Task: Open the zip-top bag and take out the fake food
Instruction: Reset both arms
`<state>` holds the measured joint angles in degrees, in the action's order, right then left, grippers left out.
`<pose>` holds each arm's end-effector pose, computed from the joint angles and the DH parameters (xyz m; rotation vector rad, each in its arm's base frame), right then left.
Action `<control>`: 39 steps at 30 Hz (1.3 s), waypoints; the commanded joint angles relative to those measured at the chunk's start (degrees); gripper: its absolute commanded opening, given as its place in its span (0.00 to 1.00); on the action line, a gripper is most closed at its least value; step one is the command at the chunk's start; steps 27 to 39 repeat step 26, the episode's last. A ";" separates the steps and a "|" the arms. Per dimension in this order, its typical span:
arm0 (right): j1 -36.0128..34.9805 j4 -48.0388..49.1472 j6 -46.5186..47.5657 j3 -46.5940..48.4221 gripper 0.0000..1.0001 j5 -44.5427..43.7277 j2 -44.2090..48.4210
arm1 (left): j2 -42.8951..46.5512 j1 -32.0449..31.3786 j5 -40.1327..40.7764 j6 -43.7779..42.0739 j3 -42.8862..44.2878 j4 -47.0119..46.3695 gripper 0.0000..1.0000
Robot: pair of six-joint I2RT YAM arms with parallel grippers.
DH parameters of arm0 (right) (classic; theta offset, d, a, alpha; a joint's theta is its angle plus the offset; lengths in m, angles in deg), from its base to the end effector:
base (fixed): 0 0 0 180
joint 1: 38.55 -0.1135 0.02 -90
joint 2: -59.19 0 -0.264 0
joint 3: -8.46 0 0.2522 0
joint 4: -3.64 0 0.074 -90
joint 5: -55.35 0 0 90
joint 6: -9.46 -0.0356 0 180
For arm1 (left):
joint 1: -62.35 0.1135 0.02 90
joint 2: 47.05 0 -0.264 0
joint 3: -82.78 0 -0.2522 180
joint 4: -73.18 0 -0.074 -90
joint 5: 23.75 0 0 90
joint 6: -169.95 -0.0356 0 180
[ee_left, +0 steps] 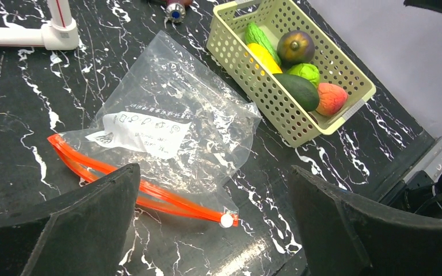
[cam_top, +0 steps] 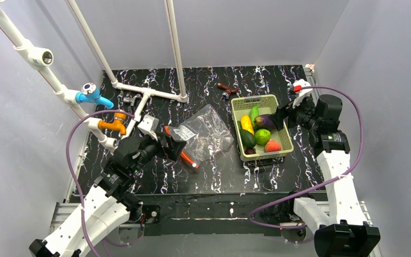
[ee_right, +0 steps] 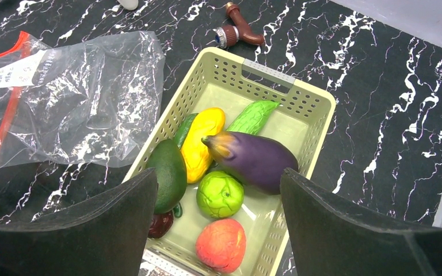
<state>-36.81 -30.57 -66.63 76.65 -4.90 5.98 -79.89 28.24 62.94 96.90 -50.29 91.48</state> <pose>0.2050 0.0114 0.3556 -0.5401 1.7924 0.3062 0.1247 -0.0870 0.3100 0.2977 1.6685 -0.7226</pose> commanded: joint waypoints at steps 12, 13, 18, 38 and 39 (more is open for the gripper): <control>-0.07 3.21 0.26 -0.53 0.84 -14.76 0.77 | -3.16 0.18 15.72 14.08 13.25 15.92 0.99; -0.07 3.22 0.26 -0.41 0.84 -14.76 0.68 | -2.34 0.18 15.42 13.73 12.53 14.82 0.99; -0.07 2.97 0.26 -0.14 0.84 -14.76 0.46 | -0.37 0.19 15.53 14.29 10.78 12.93 0.99; -0.09 2.96 0.26 -0.14 0.84 -14.76 0.40 | -2.53 0.18 17.58 13.37 13.97 16.94 0.99; -0.09 2.96 0.26 -0.14 0.84 -14.76 0.40 | -2.53 0.18 17.58 13.37 13.97 16.94 0.99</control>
